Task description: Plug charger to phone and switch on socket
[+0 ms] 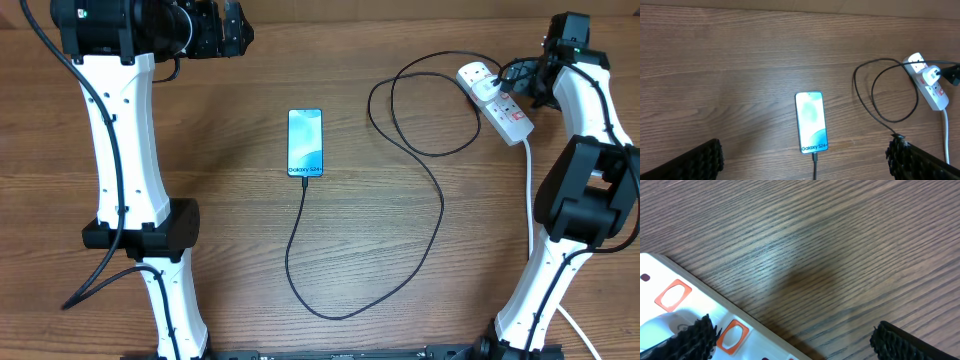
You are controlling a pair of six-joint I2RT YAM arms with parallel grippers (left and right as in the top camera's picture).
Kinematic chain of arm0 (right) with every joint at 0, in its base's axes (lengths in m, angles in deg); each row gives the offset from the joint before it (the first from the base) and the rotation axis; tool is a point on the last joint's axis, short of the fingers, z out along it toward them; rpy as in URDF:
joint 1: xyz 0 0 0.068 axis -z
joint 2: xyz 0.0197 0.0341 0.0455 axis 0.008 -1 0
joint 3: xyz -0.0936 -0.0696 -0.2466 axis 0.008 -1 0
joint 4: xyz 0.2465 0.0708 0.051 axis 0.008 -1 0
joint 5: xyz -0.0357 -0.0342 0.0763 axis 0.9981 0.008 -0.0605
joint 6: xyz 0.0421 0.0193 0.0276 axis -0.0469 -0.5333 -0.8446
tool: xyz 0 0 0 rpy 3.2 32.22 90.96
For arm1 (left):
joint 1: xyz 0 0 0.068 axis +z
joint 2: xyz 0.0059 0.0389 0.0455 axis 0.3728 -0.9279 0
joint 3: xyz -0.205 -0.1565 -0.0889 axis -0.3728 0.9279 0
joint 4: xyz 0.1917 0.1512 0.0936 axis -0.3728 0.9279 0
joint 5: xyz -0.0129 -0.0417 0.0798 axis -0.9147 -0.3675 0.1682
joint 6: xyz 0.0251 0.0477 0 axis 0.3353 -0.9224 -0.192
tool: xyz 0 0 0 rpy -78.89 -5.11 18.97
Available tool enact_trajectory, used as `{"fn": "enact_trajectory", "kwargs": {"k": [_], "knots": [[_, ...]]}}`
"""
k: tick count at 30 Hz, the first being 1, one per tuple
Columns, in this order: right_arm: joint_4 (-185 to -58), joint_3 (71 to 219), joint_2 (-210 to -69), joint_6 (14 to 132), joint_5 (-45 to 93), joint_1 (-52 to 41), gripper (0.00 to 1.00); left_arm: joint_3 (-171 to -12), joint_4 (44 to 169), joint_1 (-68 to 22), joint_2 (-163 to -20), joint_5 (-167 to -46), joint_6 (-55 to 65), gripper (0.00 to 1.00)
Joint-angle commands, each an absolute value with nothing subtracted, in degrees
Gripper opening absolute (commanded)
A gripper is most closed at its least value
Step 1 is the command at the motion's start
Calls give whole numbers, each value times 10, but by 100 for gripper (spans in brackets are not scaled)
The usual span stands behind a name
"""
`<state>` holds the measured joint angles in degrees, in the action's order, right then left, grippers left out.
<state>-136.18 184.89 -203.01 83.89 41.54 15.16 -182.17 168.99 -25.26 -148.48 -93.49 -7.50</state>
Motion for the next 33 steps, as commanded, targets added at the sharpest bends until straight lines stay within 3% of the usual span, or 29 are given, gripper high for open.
{"fn": "enact_trajectory", "kwargs": {"k": [1, 33], "knots": [[-1367, 1859, -2058, 846, 403, 159, 100, -1823, 1691, -257, -1488, -932, -67, 100], [-1391, 1822, -2058, 846, 303, 164, 100, -1823, 1691, -257, -1488, -932, -67, 100]]}}
